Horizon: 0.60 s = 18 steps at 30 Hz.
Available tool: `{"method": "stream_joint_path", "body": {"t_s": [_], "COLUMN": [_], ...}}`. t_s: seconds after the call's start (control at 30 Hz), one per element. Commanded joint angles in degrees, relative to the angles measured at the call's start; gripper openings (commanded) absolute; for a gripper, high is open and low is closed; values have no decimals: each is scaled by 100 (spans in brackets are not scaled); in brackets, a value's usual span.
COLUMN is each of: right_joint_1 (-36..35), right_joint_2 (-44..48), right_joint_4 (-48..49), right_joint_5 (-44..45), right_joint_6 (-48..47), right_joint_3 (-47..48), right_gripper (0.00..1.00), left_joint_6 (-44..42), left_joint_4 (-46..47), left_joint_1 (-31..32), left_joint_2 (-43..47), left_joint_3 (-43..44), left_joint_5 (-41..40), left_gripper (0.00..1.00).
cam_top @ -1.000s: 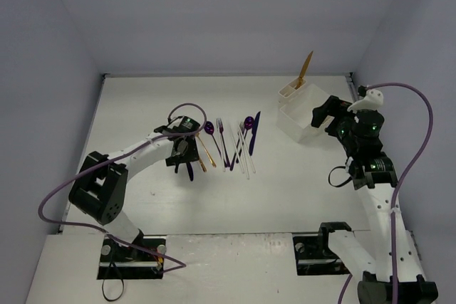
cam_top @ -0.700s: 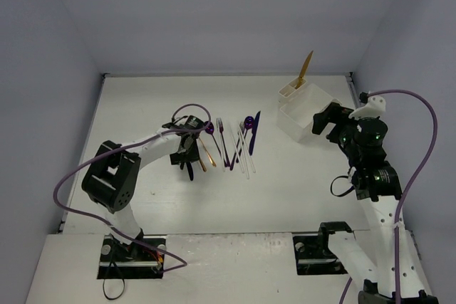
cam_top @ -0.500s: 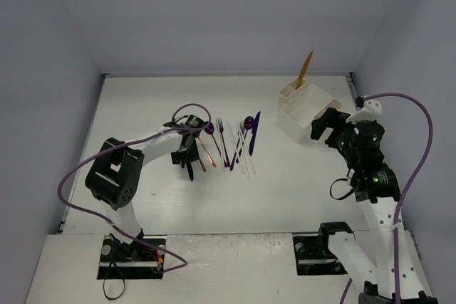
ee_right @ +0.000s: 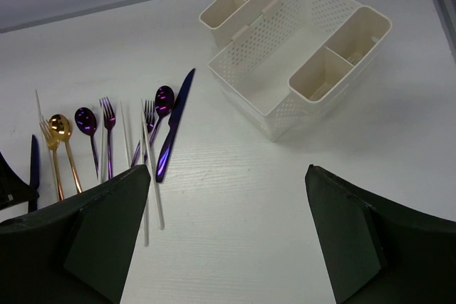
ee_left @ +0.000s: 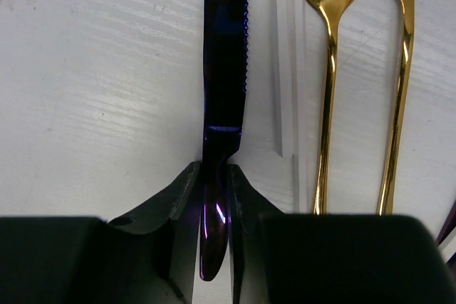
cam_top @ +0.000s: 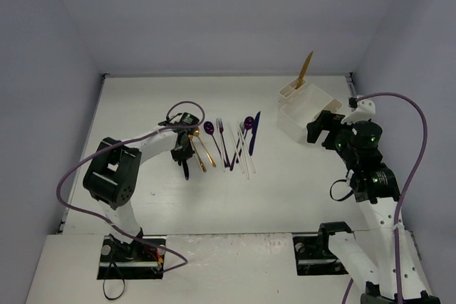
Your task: Sort the eating utensils into containers
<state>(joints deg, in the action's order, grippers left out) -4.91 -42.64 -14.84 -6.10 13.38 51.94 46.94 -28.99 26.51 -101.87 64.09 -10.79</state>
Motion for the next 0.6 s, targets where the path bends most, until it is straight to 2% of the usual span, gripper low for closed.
{"method": "stream_joint_path", "body": {"t_s": [0.0, 0.13, 0.37, 0.57], "right_joint_1": [-105, -168, -312, -517], "right_joint_2": [-164, -376, -821, -1371], "right_joint_4": [253, 262, 271, 294], "right_joint_5": [-319, -686, -1697, -2229], "right_joint_6": [-126, -134, -50, 155], "right_joint_3": [122, 247, 636, 1237], "right_gripper": [88, 87, 87, 87], "left_joint_6": [-86, -443, -1242, -2054], "left_joint_4": [111, 113, 308, 922], "left_joint_1": [-276, -322, -297, -166], "left_joint_2": [112, 551, 2295, 3465], "left_joint_3": [-492, -714, -922, -843], "left_joint_5": [-38, -2, 97, 903], "left_gripper": [0, 0, 0, 0]}}
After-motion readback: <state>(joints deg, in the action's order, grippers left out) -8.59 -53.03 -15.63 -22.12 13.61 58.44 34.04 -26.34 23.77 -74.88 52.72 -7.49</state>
